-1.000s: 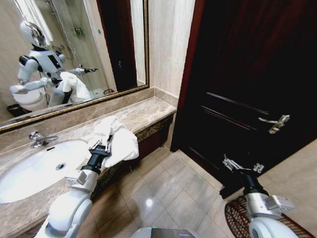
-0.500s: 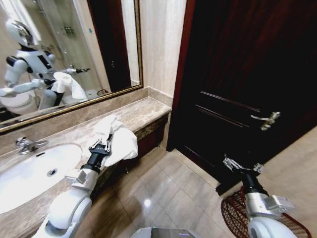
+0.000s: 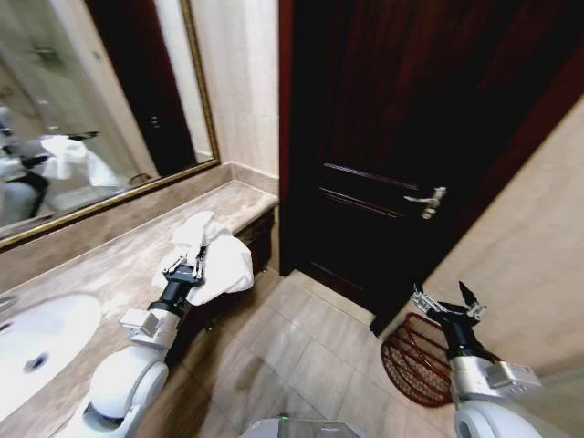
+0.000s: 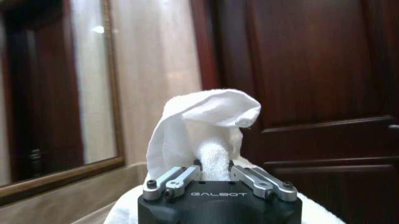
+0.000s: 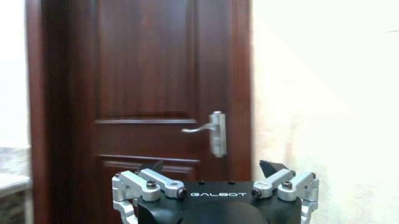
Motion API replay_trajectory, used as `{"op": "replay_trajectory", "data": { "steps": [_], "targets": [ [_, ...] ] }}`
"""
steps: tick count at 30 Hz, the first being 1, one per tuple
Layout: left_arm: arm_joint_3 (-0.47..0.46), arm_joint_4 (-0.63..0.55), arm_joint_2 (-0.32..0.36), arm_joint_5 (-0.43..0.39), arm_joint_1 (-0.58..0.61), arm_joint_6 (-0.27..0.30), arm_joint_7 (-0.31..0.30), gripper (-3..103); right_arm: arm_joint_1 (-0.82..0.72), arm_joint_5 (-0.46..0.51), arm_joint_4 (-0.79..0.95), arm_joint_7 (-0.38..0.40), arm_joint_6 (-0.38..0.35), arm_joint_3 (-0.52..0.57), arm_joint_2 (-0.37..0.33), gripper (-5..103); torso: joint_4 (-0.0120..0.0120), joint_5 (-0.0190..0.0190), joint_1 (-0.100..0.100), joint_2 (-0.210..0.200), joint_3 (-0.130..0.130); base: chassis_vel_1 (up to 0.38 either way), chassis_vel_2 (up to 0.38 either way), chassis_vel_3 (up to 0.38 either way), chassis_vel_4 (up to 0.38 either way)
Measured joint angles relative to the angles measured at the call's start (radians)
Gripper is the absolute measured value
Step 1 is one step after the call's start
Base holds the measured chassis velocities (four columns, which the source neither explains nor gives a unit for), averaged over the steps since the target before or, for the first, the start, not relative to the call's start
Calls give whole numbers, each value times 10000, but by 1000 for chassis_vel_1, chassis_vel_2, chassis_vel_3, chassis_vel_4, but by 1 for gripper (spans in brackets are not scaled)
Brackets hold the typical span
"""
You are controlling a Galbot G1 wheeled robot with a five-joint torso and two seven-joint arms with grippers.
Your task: Discard the used towel into the hamper.
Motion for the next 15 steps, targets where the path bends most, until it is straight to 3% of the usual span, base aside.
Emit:
{"op": "replay_trajectory", "data": {
  "steps": [15],
  "targets": [
    [145,242,175,-150,-290,-84,180,10,-106,-89,161,221,-17,12,133,100,1,0,0,0,0,-121,-124,-129,-129]
  ]
}}
